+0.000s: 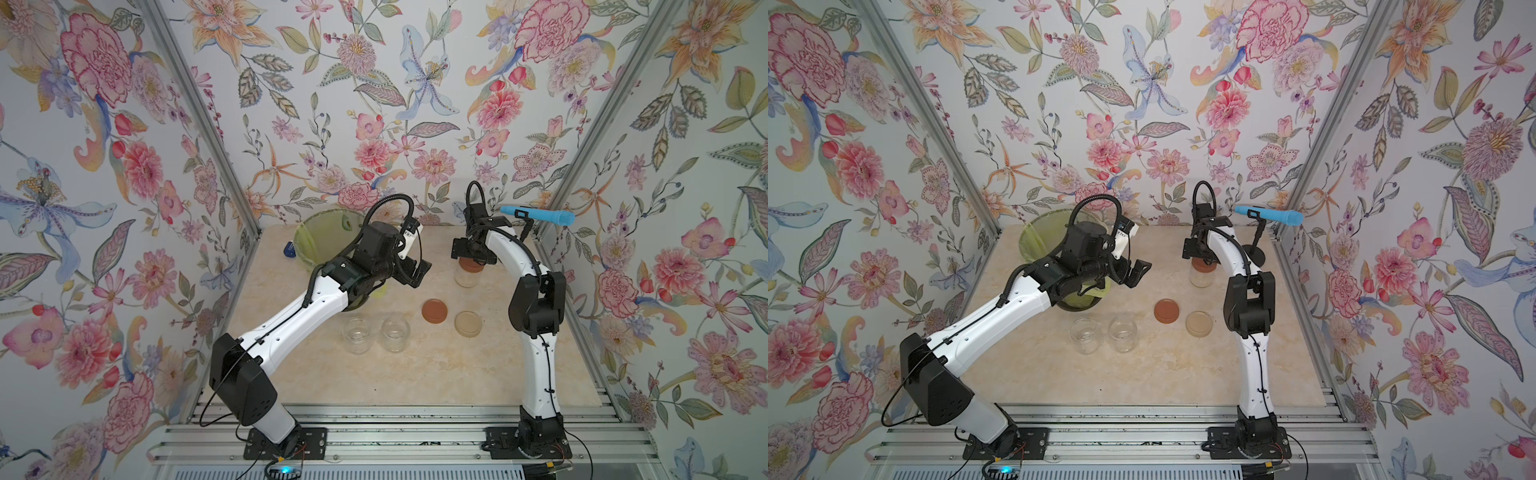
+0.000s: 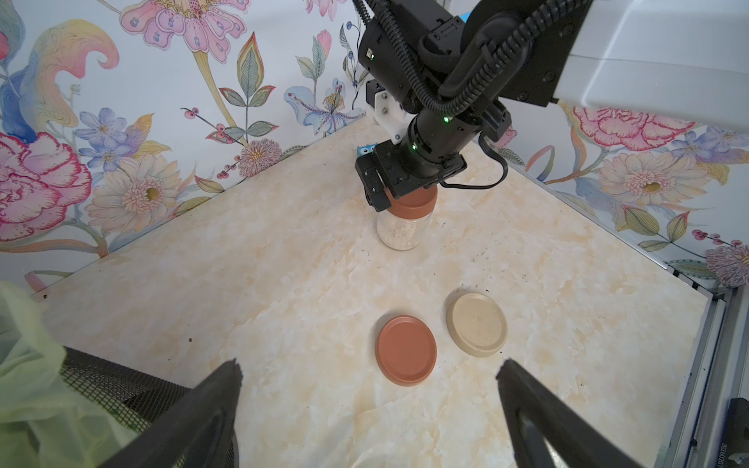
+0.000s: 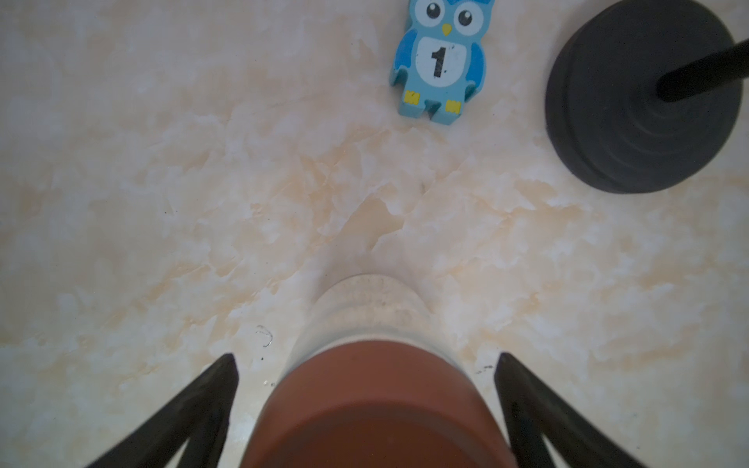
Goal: Empty moldy rice from jars
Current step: Pick up the jar from the center of the board.
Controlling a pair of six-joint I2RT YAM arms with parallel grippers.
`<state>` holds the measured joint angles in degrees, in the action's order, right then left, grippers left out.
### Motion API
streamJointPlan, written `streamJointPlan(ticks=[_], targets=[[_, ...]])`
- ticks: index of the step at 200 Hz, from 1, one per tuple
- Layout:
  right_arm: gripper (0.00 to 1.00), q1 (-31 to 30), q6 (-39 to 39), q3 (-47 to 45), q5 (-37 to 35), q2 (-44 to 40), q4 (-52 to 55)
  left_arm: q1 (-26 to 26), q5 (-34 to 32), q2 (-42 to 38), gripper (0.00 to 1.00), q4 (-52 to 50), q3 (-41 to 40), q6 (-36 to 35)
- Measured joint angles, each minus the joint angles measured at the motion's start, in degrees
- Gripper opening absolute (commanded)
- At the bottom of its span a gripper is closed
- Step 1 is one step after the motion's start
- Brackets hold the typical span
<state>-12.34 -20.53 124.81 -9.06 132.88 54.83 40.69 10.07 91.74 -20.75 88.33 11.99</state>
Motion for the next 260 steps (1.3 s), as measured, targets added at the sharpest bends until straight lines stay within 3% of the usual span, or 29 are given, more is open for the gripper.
streamJointPlan(ticks=[54, 123, 199, 208, 225, 260], targets=[[1.00, 0.0, -1.2, -1.2, 0.9, 0.0, 0.3, 0.0, 0.0, 0.0, 1.00, 0.5, -3.0, 0.0], [0.87, 0.0, -1.5, -1.8, 0.9, 0.0, 1.5, 0.0, 0.0, -2.3, 1.00, 1.8, -5.3, 0.5], [0.89, 0.1, -1.6, -1.9, 1.6, 0.0, 1.5, 0.0, 0.0, -2.7, 1.00, 2.5, -5.6, 0.9], [0.85, 0.1, -1.6, -1.9, 1.8, 0.0, 1.5, 0.0, 0.0, -2.7, 1.00, 2.5, -5.6, 0.9], [0.69, 0.1, -1.6, -2.0, 1.9, 0.0, 1.5, 0.0, -0.1, -2.7, 1.00, 2.5, -5.6, 0.9], [0.32, 0.2, -1.6, -2.1, 2.3, 0.0, 1.4, 0.0, -0.5, -2.7, 1.00, 2.5, -5.7, 0.9]])
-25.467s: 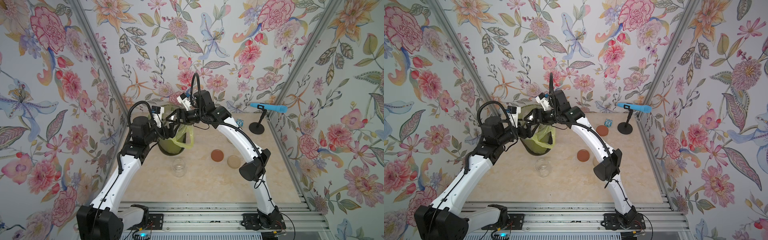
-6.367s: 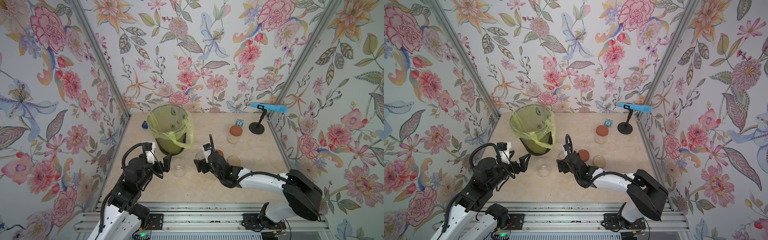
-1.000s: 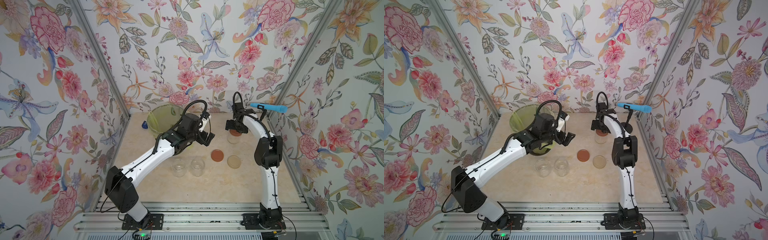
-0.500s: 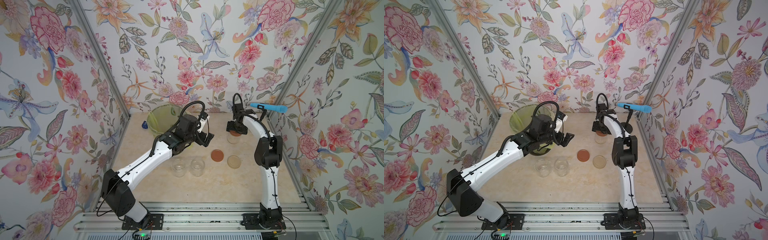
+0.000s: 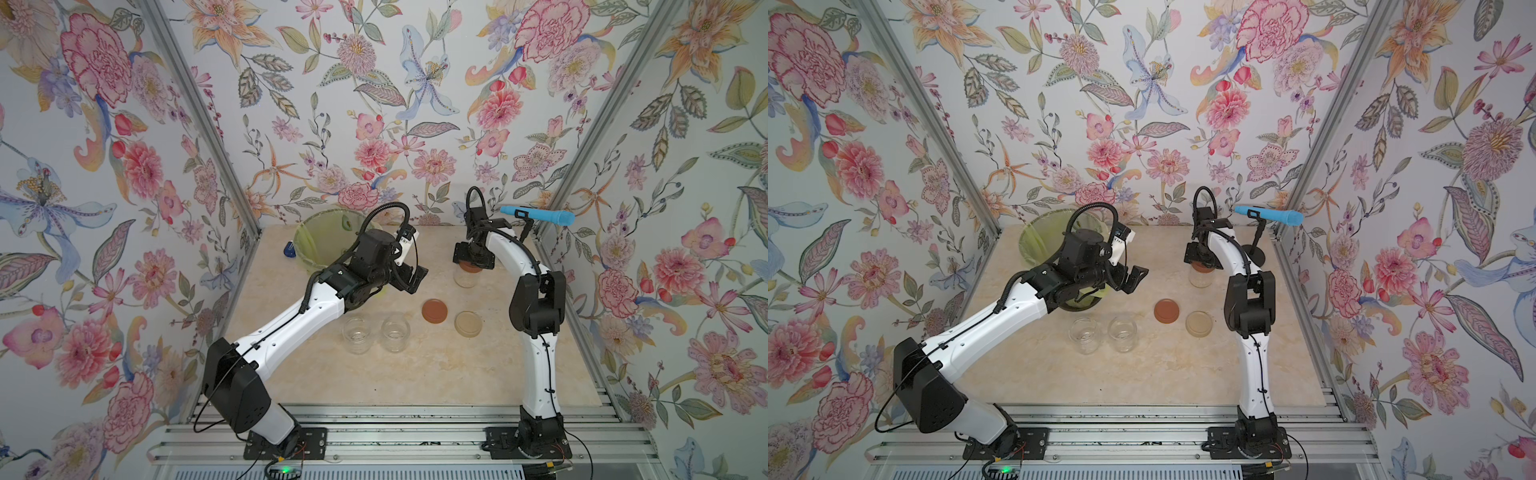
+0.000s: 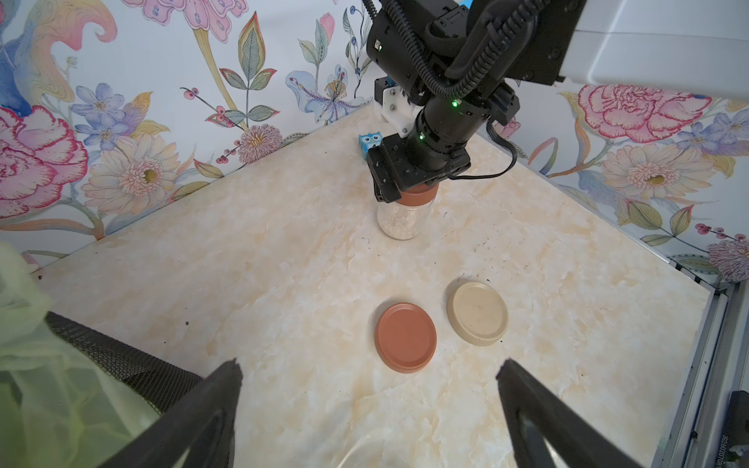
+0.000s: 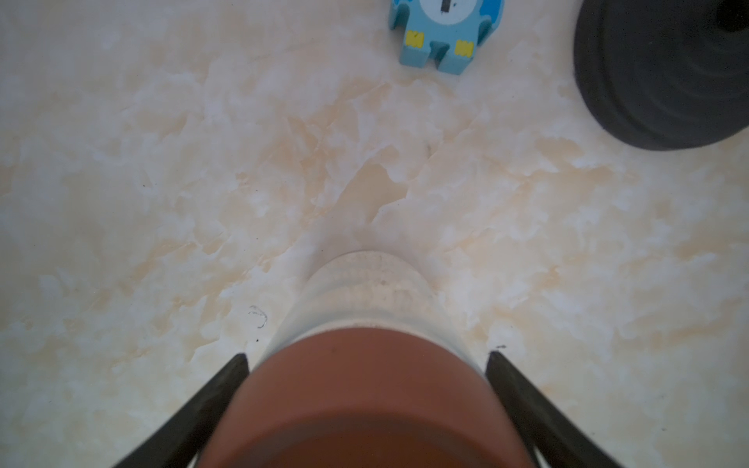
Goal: Empty moldy rice from jars
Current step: Pick up the jar from the center of the board.
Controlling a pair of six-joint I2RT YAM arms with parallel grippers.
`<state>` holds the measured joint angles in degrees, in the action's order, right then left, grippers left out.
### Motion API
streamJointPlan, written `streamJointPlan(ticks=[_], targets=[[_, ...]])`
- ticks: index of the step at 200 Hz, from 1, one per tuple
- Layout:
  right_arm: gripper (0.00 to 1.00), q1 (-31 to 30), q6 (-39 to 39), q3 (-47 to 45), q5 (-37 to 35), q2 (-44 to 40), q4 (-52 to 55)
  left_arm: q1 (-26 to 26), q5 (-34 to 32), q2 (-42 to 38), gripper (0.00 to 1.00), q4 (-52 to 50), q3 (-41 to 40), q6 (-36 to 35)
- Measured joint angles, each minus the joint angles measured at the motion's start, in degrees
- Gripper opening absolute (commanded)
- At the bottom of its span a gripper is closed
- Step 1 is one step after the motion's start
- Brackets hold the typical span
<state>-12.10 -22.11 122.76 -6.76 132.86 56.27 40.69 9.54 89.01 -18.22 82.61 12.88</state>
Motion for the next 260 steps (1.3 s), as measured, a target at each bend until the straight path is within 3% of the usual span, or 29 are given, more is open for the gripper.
streamJointPlan(ticks=[21, 40, 173, 260], targets=[[0.11, 0.1, 0.1, -0.3, 0.3, -0.3, -0.1, 0.0, -0.7, -0.1, 1.00, 0.2, -0.5, 0.0], [0.00, 0.1, 0.3, -0.6, 0.9, -0.5, 0.1, 0.1, -1.0, -0.5, 1.00, 0.5, -1.5, -0.1], [0.00, -3.7, 3.4, -5.0, 5.2, -6.1, 5.5, 0.1, -3.0, -8.2, 1.00, 9.6, -13.7, -1.0], [0.00, -7.9, 4.2, -1.7, 8.0, -10.0, 10.9, 0.1, -2.9, -15.1, 1.00, 18.4, -22.8, -5.2]])
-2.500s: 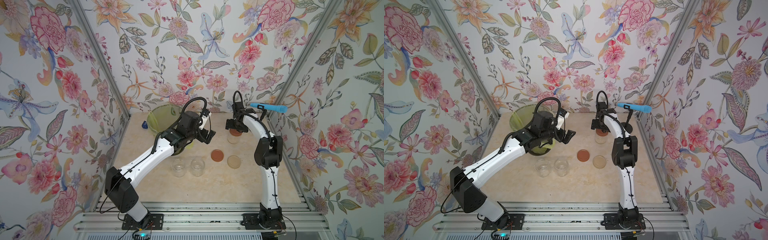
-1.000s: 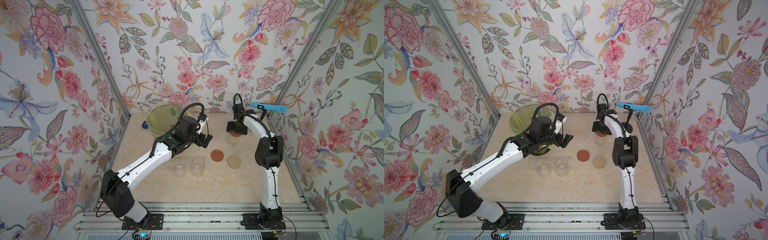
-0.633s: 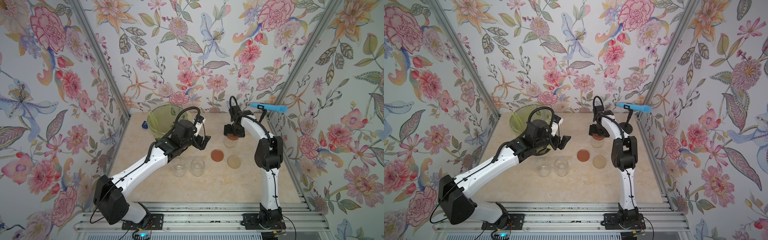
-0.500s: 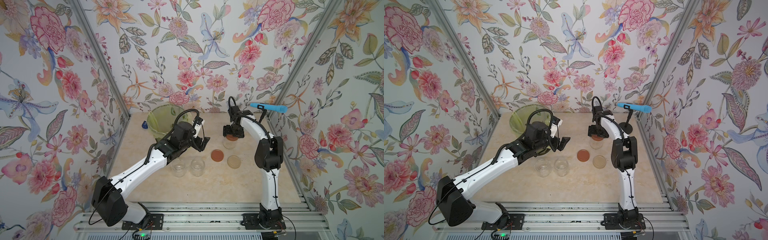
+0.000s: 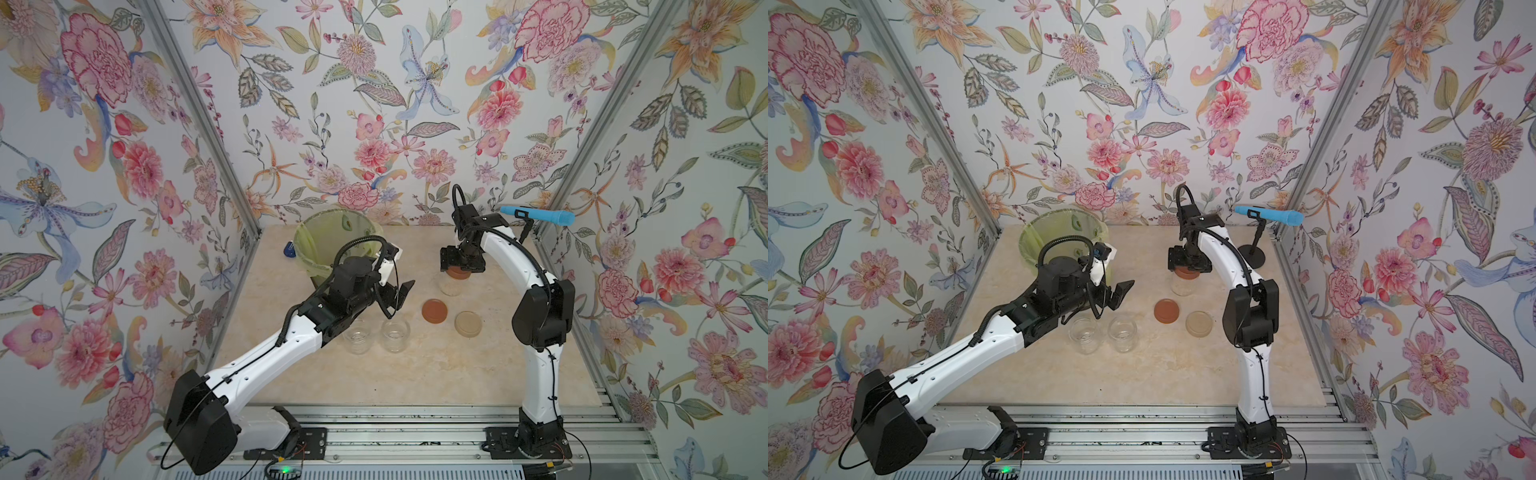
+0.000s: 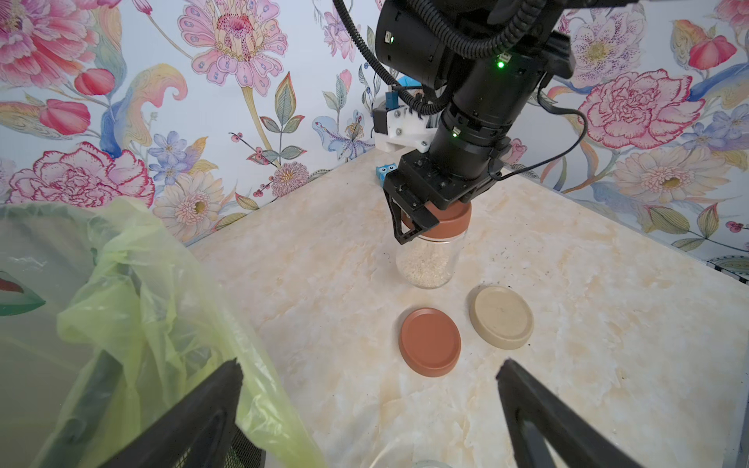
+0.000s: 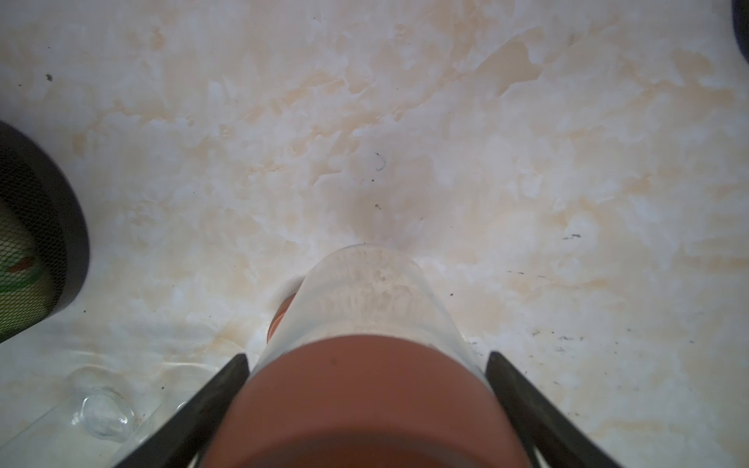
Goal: Empty moldy rice from jars
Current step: Pick up the jar from the center of the board.
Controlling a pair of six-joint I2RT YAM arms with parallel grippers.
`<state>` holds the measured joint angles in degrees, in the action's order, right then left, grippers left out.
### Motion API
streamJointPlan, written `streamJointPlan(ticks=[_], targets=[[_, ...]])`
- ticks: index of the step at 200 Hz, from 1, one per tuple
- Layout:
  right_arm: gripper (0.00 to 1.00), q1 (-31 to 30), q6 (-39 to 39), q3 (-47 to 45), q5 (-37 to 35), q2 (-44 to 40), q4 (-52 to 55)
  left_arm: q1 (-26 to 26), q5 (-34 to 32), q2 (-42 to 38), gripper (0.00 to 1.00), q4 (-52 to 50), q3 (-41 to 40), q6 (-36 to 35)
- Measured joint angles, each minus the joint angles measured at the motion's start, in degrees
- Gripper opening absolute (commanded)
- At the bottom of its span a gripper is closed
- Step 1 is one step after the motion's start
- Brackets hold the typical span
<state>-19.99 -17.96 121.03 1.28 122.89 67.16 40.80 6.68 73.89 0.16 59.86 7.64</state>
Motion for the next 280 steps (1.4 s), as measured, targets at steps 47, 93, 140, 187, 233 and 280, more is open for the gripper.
streamJointPlan(ticks=[47, 93, 140, 187, 233, 280], targets=[[0.00, -3.6, -0.2, 3.1, 1.5, -1.3, 3.2, 0.0, 0.4, -1.8, 1.00, 4.1, -3.1, -4.9], [0.00, -6.8, -1.6, 5.7, 4.2, -3.7, 5.6, 0.0, 2.2, -2.1, 1.00, 6.5, -5.0, -9.9], [0.00, -8.5, -3.7, 7.3, 8.7, -6.5, 7.2, 0.0, 5.5, -2.6, 1.00, 7.7, -7.0, -13.0], [0.00, -9.5, -5.2, 8.0, 13.1, -8.3, 8.1, 0.1, 9.2, -4.3, 1.00, 10.1, -9.3, -13.2], [0.00, -11.1, -5.9, 10.0, 18.5, -8.7, 8.5, 0.0, 11.7, -4.6, 1.00, 12.2, -10.6, -12.2], [0.00, -11.9, -6.6, 11.8, 25.0, -8.7, 8.7, 0.1, 12.4, -5.0, 1.00, 12.8, -11.4, -11.3]])
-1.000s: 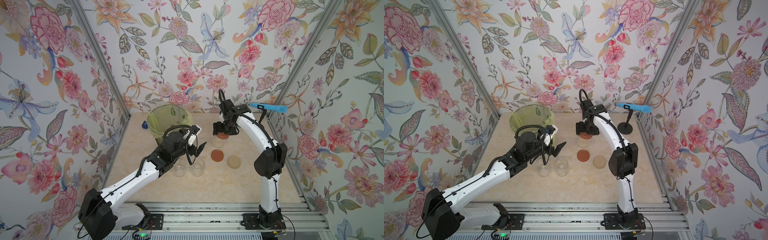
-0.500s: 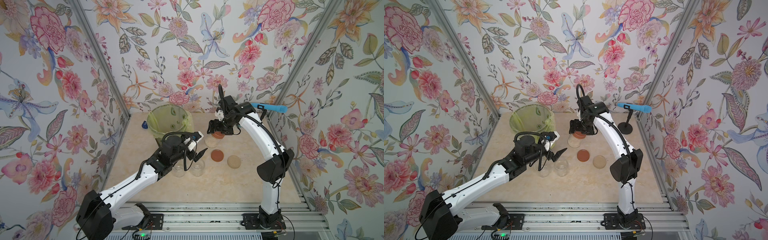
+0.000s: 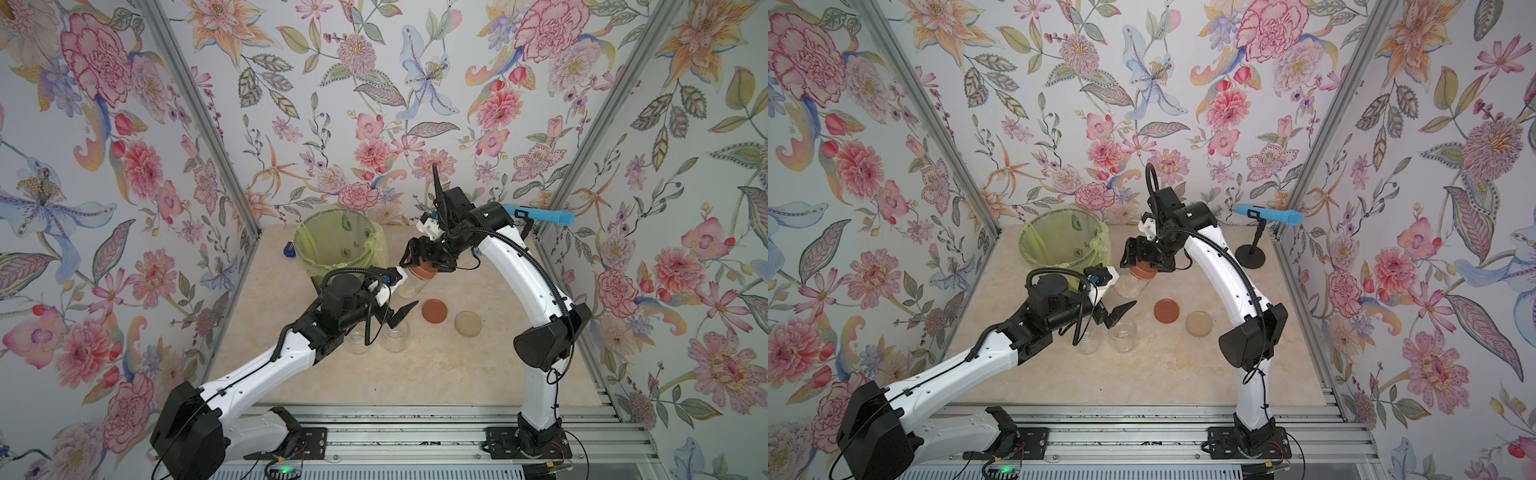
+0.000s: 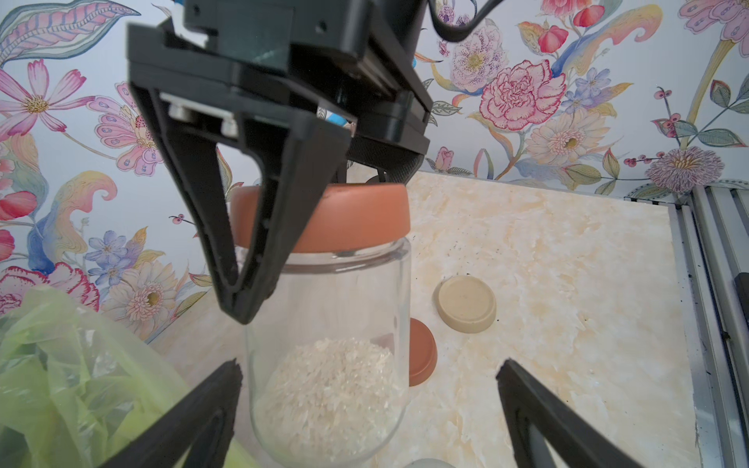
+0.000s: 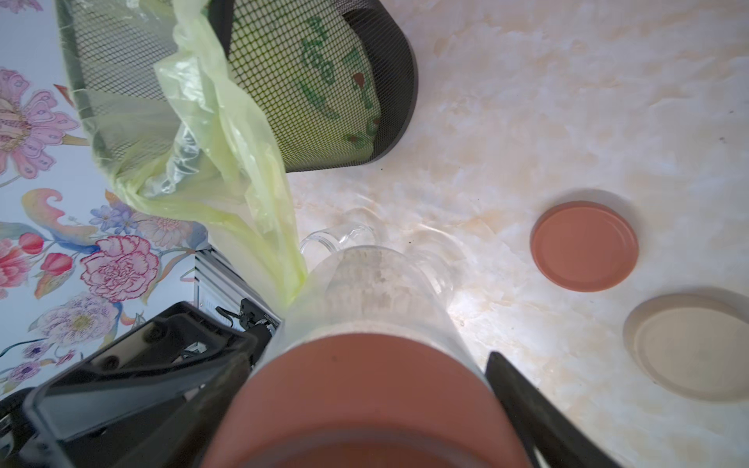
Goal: Empty moldy rice from jars
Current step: Pick up the jar from the center of the board.
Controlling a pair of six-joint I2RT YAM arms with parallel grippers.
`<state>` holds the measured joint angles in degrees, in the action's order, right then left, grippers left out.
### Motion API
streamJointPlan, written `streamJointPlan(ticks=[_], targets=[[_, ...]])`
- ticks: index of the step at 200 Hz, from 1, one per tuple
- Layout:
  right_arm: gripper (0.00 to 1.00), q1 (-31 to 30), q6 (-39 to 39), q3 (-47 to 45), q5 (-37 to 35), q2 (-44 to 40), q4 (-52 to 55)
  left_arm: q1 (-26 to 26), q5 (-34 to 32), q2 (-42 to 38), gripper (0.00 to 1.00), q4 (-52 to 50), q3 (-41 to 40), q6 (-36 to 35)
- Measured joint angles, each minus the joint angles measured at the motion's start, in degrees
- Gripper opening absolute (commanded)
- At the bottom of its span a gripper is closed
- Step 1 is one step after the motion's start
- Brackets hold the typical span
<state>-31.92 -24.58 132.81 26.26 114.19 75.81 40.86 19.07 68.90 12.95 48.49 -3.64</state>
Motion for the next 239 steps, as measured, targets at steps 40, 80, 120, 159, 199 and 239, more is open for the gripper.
streamJointPlan(ticks=[40, 80, 120, 159, 199, 239], targets=[[0.00, -0.2, -0.1, 0.3, 4.9, 0.0, 0.0, 0.0, -1.3, -2.0, 1.00, 1.0, -1.4, 0.0], [0.00, -0.3, 0.3, 0.3, 8.3, 0.0, 0.1, -0.1, -2.9, -3.2, 1.00, 2.6, -3.0, 0.5], [0.00, -1.3, 0.5, 0.3, 10.1, 0.0, 0.1, -0.9, -3.4, -3.3, 0.97, 3.3, -3.4, 1.6], [0.00, -2.7, 1.2, 0.6, 12.5, 0.0, 0.1, -1.7, -3.4, -3.3, 0.94, 3.5, -3.8, 2.5], [0.00, -3.2, 1.4, 1.0, 12.9, -0.1, -0.3, -2.2, -3.0, -3.2, 0.79, 3.7, -4.0, 2.9], [0.00, -3.2, 1.4, 1.0, 12.9, -0.1, -0.6, -2.3, -3.2, -3.2, 0.36, 4.3, -4.3, 3.3]])
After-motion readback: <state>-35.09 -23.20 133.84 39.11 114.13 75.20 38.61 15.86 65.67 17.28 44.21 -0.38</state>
